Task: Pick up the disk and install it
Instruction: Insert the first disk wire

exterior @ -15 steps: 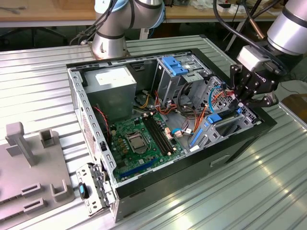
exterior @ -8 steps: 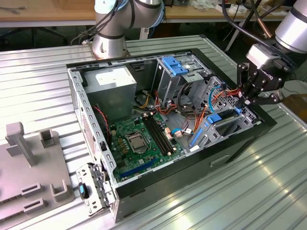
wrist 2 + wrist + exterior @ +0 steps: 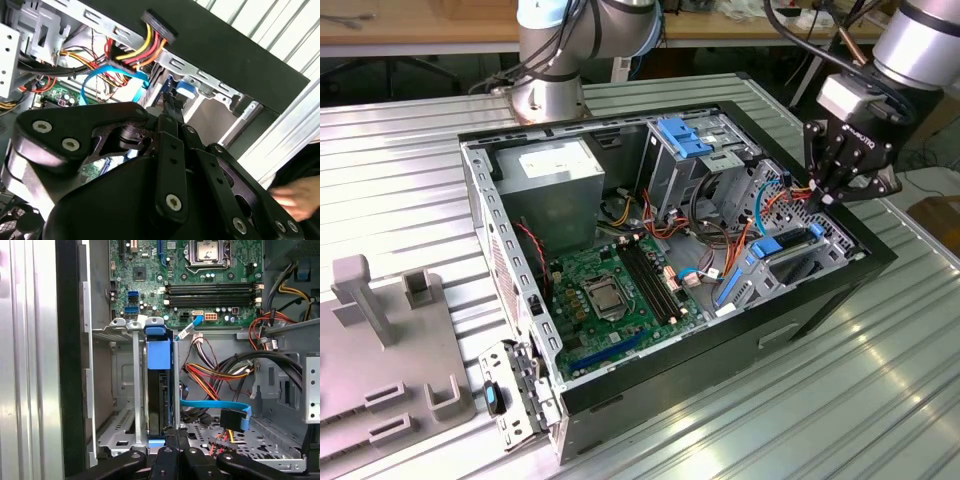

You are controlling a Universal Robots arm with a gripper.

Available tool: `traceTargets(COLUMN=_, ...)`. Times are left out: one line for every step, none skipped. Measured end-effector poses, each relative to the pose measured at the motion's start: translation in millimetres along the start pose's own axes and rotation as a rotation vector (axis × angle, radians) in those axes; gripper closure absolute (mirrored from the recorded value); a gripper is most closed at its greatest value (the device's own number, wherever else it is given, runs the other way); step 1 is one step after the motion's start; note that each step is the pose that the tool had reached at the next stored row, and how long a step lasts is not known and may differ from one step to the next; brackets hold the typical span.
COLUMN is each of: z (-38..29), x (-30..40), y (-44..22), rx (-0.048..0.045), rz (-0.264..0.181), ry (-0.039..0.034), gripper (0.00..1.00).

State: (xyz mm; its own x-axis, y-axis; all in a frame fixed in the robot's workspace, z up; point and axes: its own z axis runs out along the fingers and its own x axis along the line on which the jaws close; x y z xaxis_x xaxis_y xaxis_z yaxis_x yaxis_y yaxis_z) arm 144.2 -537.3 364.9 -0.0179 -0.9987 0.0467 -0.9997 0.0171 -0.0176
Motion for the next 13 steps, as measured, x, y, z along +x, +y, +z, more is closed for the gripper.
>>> traceTargets(z=-0.1, x=-2.6, y=-0.7, rx=0.0001, rz=0.000, ry=0.0042, gripper=0.89)
traceTargets(z=-0.2, x=-7.3, y=-2.0, rx=0.0002, rz=0.000, ry=0.0126, gripper=0.89)
traceTargets(z=-0.4, x=-11.1, y=-3.0, rx=0.0004, rz=0.000, ry=0.0195, gripper=0.89)
traceTargets(z=-0.6, x=-14.0, y=-3.5, rx=0.0004, rz=0.000, ry=0.0243, gripper=0.89)
traceTargets(z=-0.6, x=-18.1, y=-3.5, rx=0.0005, rz=0.000, ry=0.0301, gripper=0.89)
traceTargets(z=-1.0, x=-23.1, y=-4.3, rx=0.0008, rz=-0.001, ry=0.0431, gripper=0.89)
traceTargets(z=-0.9, x=-24.5, y=-4.7, rx=0.0009, rz=-0.001, ry=0.0467, gripper=0.89)
traceTargets(z=-1.0, x=-26.2, y=-5.3, rx=0.0010, rz=-0.002, ry=0.0513, gripper=0.89)
traceTargets(z=-1.2, x=-27.6, y=-6.3, rx=0.0011, rz=-0.003, ry=0.0548, gripper=0.89)
traceTargets(z=-1.1, x=-28.4, y=-6.9, rx=0.0013, rz=-0.004, ry=0.0563, gripper=0.89)
traceTargets(z=-1.2, x=-29.4, y=-8.1, rx=0.0021, rz=-0.015, ry=0.0589, gripper=0.89)
traceTargets(z=-1.2, x=-29.4, y=-8.1, rx=0.0030, rz=-0.028, ry=0.0593, gripper=0.89)
traceTargets(z=-1.2, x=-29.4, y=-8.1, rx=0.0040, rz=-0.041, ry=0.0593, gripper=0.89)
